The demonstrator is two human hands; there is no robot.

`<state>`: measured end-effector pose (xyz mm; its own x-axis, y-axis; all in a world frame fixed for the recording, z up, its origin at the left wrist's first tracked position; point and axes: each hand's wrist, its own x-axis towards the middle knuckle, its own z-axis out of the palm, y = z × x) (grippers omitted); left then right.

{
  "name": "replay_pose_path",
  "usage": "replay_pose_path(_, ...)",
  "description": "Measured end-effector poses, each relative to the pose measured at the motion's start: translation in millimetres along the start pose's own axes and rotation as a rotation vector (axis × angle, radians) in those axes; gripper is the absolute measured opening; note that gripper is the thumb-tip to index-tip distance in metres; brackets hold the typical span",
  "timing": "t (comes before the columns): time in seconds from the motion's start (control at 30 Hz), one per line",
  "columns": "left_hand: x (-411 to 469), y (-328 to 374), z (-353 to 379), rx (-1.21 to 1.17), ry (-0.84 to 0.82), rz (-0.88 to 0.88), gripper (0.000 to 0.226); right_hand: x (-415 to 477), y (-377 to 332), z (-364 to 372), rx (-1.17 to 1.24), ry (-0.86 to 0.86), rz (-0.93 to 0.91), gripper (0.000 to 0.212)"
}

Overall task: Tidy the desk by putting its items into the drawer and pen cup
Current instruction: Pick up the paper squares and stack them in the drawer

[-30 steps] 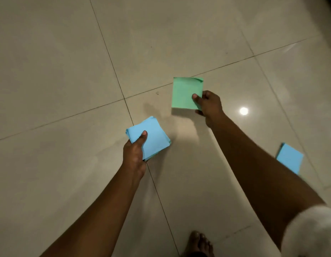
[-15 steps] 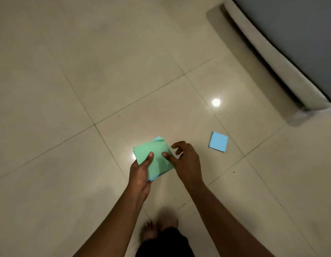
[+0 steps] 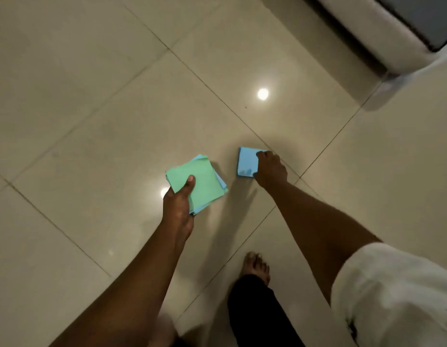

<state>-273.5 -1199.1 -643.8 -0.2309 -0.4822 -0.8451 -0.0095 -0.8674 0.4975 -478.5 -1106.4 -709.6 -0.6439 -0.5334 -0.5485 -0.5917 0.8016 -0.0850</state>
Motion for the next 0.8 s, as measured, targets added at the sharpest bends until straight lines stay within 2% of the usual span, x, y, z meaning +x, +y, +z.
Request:
replay_pose_path(0.07, 30, -18, 13, 0.02, -0.003, 0.002, 0.031, 30, 9, 16, -0.058, -0.026, -0.05, 0.069)
replay_pose_path(0.17, 62, -40, 26, 0.059, -0.019, -0.008, 0.029, 58, 17, 35, -0.095, -0.066, -0.1, 0.086)
replay_pose_path(0.33, 86, -59, 30, 0.105, -0.018, -0.022, 0.024, 75, 30, 52, -0.109, 0.033, -0.062, 0.091)
replay_pose_path(0.4, 84, -63, 31, 0.122, -0.016, -0.023, 0.021, 79, 41, 49, -0.167, 0.02, -0.01, 0.087)
replay_pose_path(0.5, 74, -61, 30, 0.145, -0.022, -0.035, 0.018, 81, 52, 43, -0.215, -0.077, 0.003, 0.062)
replay_pose_path(0.57, 63, -55, 29, 0.164, -0.027, -0.032, 0.018, 66, 54, 38, 0.008, -0.137, 0.035, 0.047)
replay_pose_path(0.73, 5, -30, 36, 0.178, -0.028, -0.048, 0.031, -29, 51, -20, 1.003, -0.034, 0.268, 0.02)
replay_pose_path(0.8, -32, -16, 45, 0.189, -0.046, -0.06, 0.034, -84, 43, -61, 1.267, -0.051, 0.267, 0.018)
